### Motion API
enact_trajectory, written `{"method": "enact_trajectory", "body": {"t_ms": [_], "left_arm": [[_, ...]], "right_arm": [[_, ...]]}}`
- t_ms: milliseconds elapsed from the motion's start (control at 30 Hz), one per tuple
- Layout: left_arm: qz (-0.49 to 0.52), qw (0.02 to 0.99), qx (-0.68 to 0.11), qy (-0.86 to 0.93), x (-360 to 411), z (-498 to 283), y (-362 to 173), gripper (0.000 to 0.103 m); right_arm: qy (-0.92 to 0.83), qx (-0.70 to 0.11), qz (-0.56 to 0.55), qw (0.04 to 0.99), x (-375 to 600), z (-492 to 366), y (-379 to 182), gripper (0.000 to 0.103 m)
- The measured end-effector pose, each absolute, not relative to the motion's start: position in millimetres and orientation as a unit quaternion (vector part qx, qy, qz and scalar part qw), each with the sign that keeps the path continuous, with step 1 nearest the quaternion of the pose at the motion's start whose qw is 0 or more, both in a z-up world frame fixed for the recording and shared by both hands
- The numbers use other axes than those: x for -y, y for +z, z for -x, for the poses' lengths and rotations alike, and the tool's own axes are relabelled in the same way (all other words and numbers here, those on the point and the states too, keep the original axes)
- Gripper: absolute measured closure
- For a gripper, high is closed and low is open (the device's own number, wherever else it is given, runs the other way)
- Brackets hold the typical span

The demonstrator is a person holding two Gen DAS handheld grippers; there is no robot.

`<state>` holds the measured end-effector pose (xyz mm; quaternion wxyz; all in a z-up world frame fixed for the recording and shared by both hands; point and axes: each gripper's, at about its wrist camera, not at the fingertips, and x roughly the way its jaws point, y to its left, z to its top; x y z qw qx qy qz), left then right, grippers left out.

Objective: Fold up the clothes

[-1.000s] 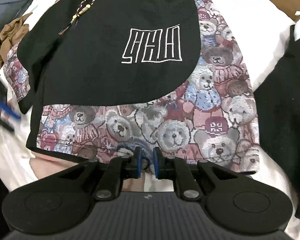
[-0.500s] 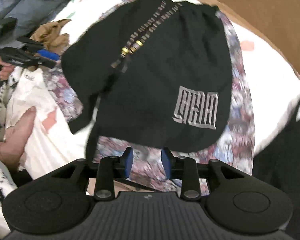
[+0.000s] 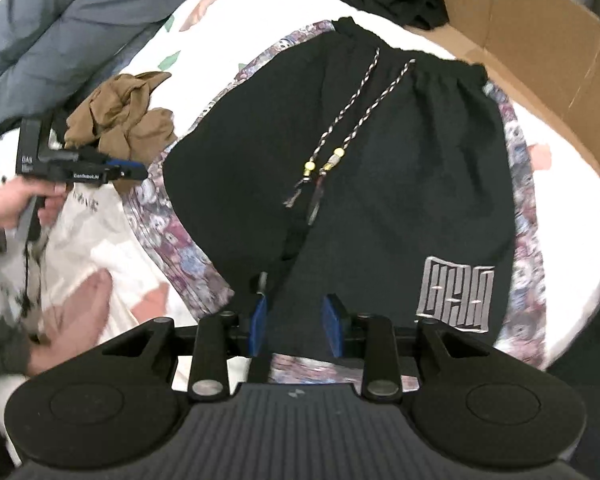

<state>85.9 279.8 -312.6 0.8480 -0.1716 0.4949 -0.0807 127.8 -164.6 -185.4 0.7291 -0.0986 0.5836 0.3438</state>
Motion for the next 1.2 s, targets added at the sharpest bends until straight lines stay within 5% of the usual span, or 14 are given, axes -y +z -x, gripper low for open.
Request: {"method": "enact_trajectory", "body": {"t_ms": [200,333,467,800,900,933,1000,1033,1100,1200], "left_arm": [[0.185,0.831,-0.519,-0.081,-285,-76,-329,0.08],[0.176,0.83,-0.521,-0.094,-276,-77,-331,0.08],[0.168,0.826,-0.529,-0.097,-267,-82,-334,0.054],[0.101,0.838,-0.526,-0.1,-228,-91,-341,0.042],[0.099,0.845,-0.516,-0.101,-224,-89,-342,0.056],[0.109,0.844,-0.514,-0.109,-226,-88,-342,0.071],[0.122,0.843,-0.51,-0.118,-229,-87,-341,0.087],[0.126,0.846,-0.504,-0.124,-231,-84,-338,0.092],[0.129,0.85,-0.494,-0.132,-234,-81,-333,0.095],[0.144,0.854,-0.481,-0.137,-241,-77,-322,0.095]], "right_arm": [[0.362,-0.595,0.112,0.709,147,-105,-210,0.065],[0.377,-0.599,0.135,0.694,134,-84,-226,0.053],[0.387,-0.616,0.096,0.679,115,-70,-260,0.051],[0.339,-0.657,0.071,0.67,90,-67,-319,0.043],[0.328,-0.666,0.078,0.666,84,-64,-334,0.04],[0.323,-0.67,0.077,0.665,84,-63,-339,0.041],[0.321,-0.674,0.061,0.663,87,-63,-346,0.059],[0.325,-0.674,0.058,0.661,87,-64,-346,0.079],[0.336,-0.668,0.053,0.661,91,-66,-341,0.092],[0.353,-0.654,0.045,0.668,101,-70,-322,0.093]]}}
